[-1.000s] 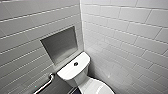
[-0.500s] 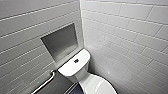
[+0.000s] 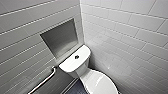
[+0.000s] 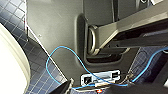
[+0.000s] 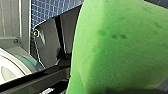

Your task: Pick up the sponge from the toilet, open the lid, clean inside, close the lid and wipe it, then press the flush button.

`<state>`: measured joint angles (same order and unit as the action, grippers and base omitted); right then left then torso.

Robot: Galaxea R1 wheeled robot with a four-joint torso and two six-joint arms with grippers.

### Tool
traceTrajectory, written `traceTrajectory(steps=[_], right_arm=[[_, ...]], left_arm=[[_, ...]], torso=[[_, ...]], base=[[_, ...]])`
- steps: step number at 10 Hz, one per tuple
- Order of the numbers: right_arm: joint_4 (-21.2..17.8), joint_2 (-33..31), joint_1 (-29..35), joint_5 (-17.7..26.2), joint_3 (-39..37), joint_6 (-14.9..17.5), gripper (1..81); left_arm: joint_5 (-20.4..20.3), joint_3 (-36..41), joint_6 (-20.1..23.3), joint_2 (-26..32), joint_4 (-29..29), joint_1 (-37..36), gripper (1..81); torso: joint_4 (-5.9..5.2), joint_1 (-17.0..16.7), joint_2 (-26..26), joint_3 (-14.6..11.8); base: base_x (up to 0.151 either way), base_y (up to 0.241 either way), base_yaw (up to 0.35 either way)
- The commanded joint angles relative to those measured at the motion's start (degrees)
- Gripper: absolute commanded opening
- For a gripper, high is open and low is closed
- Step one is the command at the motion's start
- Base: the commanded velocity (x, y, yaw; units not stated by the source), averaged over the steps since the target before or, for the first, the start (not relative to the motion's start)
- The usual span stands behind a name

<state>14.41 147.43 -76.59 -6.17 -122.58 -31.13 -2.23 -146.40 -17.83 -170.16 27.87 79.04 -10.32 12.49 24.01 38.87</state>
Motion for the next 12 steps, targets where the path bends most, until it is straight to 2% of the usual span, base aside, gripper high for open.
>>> traceTrajectory(steps=[1, 2, 3, 4, 5, 6, 8, 11, 12], right_arm=[[-12.16, 10.61, -3.97, 3.09, -15.9, 18.59, 1.0], [-18.86, 12.9, -3.97, 4.14, -19.09, 26.78, 1.0], [-19.17, 12.57, -4.31, 4.15, -17.54, 28.91, 1.0], [-17.31, 11.77, -4.23, 4.23, -15.23, 29.55, 1.0], [-17.31, 11.51, -4.58, 4.15, -14.35, 29.46, 1.0], [-17.66, 11.59, -4.76, 4.06, -14.35, 29.38, 1.0], [-17.48, 12.12, -5.11, 4.23, -14.96, 29.46, 1.0], [-17.4, 12.74, -5.11, 4.23, -15.66, 29.46, 1.0], [-16.96, 13.26, -5.02, 4.23, -16.35, 29.46, 1.0]], left_arm=[[3.46, -0.12, 0.17, 0.34, -0.18, 0.02, 81.1], [3.46, -0.12, 0.17, 0.26, -0.18, 0.02, 81.1], [3.46, -0.12, 0.17, 0.16, -0.18, 0.02, 81.1], [3.46, -0.12, 0.17, 0.16, -0.18, 0.02, 81.1], [3.46, -0.2, 0.0, 0.08, -0.27, 0.02, 81.1], [3.2, -0.21, -0.97, 0.07, -0.7, 0.02, 81.1], [1.18, -0.65, -2.64, -0.01, -1.15, -0.07, 81.1], [1.18, -0.73, -2.64, -0.28, -0.97, -0.16, 81.1], [1.18, -0.73, -2.56, -0.36, -0.89, -0.16, 81.1]], torso=[[0.0, 0.02, 0.02, 0.0], [0.0, -0.29, -0.4, 0.0], [0.0, -0.55, -0.74, 0.0], [0.0, -0.55, -0.64, 0.0], [0.0, -0.59, -0.64, 0.0], [0.0, -0.59, -0.65, -5.74], [0.0, -0.59, -0.68, -7.19], [0.0, -0.64, -0.68, -13.12], [0.0, -4.35, -6.41, -9.53]], base=[[0.0, 0.0, 0.0], [0.0, 0.0, 0.0], [0.0, 0.0, 0.0], [0.0, 0.0, 0.0], [0.0, 0.0, 0.0], [0.0, 0.0, 0.0], [0.0, 0.0, 0.0], [0.0, 0.0, 0.0], [0.0, 0.0, 0.0]])
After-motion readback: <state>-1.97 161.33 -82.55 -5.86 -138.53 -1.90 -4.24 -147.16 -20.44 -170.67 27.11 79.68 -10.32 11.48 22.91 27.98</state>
